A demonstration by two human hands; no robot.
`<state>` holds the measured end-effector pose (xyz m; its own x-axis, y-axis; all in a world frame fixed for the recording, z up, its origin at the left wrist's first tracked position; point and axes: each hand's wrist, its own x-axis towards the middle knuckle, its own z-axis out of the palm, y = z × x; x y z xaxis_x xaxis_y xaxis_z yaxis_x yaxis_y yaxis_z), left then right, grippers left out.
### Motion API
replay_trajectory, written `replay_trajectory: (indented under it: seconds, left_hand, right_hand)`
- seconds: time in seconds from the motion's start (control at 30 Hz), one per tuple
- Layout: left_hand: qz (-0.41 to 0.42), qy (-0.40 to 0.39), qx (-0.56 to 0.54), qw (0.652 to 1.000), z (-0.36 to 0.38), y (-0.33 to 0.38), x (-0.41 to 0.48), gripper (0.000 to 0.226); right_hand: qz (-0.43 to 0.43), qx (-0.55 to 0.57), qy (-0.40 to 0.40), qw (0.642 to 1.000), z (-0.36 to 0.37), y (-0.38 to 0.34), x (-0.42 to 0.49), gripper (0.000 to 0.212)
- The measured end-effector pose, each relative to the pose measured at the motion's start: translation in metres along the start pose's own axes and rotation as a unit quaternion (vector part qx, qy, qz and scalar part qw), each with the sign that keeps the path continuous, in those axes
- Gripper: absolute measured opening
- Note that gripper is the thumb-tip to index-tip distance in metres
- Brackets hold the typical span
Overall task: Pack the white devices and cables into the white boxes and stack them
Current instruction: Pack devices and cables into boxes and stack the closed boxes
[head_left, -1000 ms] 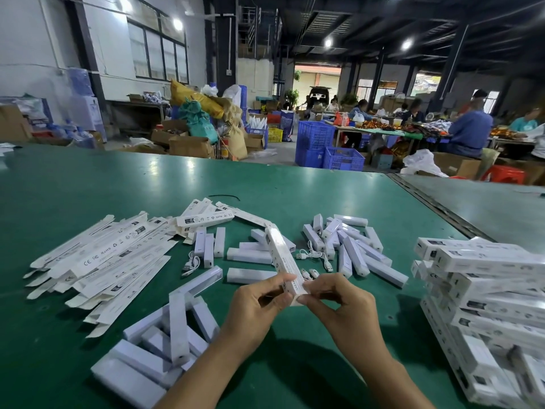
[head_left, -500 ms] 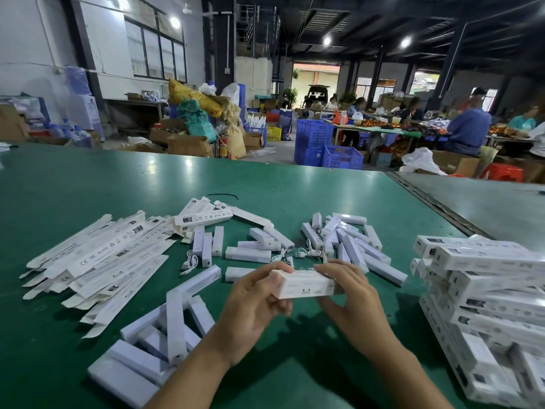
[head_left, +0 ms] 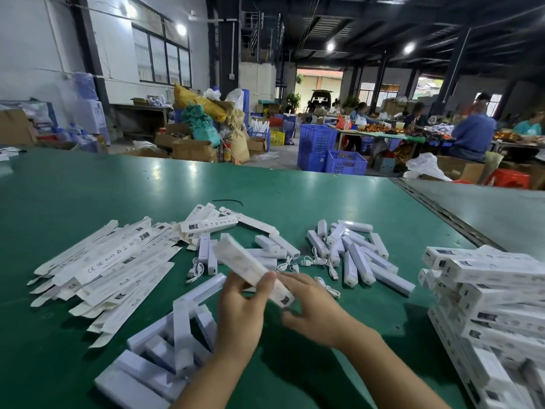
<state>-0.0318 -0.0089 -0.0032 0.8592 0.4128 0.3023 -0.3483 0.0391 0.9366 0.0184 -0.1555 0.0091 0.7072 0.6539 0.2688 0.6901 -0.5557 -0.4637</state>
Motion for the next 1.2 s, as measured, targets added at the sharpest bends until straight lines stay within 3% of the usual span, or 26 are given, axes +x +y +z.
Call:
replay_trajectory:
  seconds: [0.1,0.17,0.27,0.33,0.43,0.57,0.7,0.8,0.9,1.0,1.2]
  left_hand:
    - [0.027,0.083,0.003,0.996,-0.003,-0.004,0.007,0.04]
    - [0.024,0.11,-0.021,0.993,-0.006,-0.006,0.012,0.046]
    - [-0.017,0.141,-0.056,0.988,-0.007,-0.009,0.017,0.034]
    - [-0.039,0.143,-0.099,0.984,-0.007,-0.009,0.018,0.02]
    - [-0.073,0.119,-0.183,0.973,-0.008,-0.006,0.021,0.031]
    - [-0.121,0.11,-0.249,0.954,-0.009,-0.005,0.022,0.022]
    - [-0.139,0.116,-0.259,0.949,-0.013,-0.005,0.023,0.02]
    - [-0.141,0.124,-0.269,0.945,-0.014,-0.007,0.022,0.023]
    - [-0.145,0.139,-0.275,0.94,-0.016,-0.01,0.024,0.022]
    - [-0.139,0.139,-0.282,0.939,-0.015,-0.01,0.026,0.017]
    - [-0.132,0.139,-0.284,0.939,-0.012,-0.008,0.025,0.021]
  right_hand:
    - [0.049,-0.065,-0.078,0.994,0.019,0.009,0.019,0.076]
    - [0.076,-0.128,-0.099,0.984,0.026,0.013,0.025,0.066]
    - [0.079,-0.174,-0.054,0.98,0.031,0.013,0.028,0.039]
    - [0.095,-0.155,-0.011,0.983,0.032,0.011,0.025,0.04]
    - [0.14,-0.13,0.01,0.981,0.032,0.011,0.018,0.037]
    - [0.167,-0.125,0.006,0.978,0.028,0.011,0.002,0.026]
    - [0.223,0.025,0.138,0.965,0.017,0.011,-0.018,0.008]
    - [0.29,0.24,0.222,0.899,0.005,0.017,-0.036,0.014]
    - [0.254,0.46,0.263,0.809,-0.007,0.012,-0.042,0.013]
    - [0.206,0.505,0.298,0.783,-0.011,0.002,-0.041,0.012]
    - [0.189,0.501,0.282,0.796,-0.004,-0.008,-0.04,0.013]
